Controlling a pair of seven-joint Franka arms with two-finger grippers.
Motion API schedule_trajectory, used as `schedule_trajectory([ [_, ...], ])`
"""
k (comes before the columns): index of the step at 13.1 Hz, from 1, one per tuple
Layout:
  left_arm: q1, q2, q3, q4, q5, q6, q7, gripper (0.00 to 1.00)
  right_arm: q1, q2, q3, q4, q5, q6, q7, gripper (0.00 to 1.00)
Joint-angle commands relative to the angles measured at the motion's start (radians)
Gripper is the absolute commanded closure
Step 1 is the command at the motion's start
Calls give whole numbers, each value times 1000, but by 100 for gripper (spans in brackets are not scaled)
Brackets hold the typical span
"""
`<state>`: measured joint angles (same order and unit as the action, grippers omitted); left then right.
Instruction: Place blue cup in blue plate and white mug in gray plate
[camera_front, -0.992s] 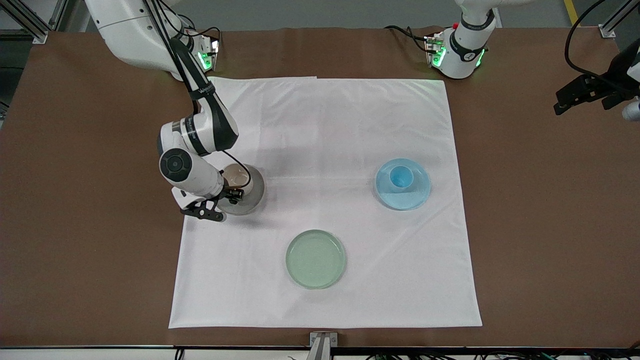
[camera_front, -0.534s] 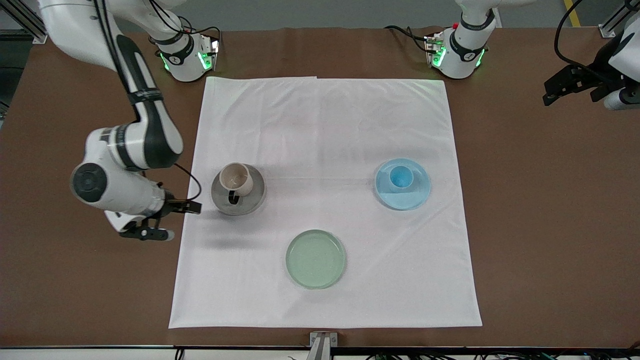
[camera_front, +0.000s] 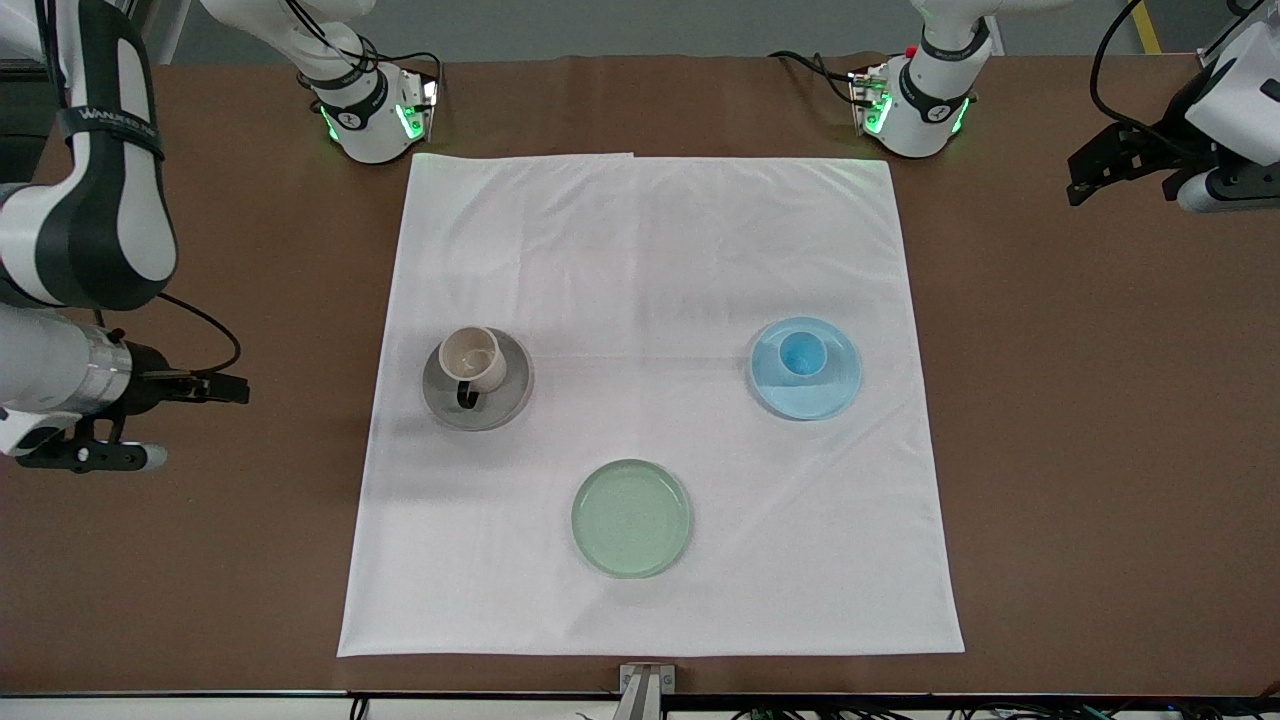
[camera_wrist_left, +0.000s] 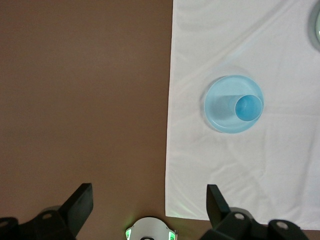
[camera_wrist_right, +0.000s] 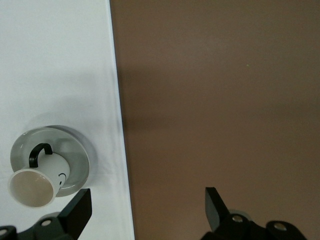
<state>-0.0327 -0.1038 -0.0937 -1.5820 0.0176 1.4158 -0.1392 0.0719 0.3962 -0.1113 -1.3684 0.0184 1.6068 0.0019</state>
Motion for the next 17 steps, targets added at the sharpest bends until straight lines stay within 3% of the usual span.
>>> schedule_trajectory([
  [1,-3,-28,-3,-30,-10,29,12,0,-67,-5,18,41,-9,-62,-43,0],
  [3,-4,-25,-3,-30,-10,34,12,0,-83,-7,19,110,-9,-105,-42,0],
  [10,-4,-24,-6,-29,-8,55,20,0,-104,-43,24,109,15,-168,-40,0],
  [17,-4,-17,-8,-30,-10,61,20,0,-84,-324,28,-144,0,-163,-45,0],
])
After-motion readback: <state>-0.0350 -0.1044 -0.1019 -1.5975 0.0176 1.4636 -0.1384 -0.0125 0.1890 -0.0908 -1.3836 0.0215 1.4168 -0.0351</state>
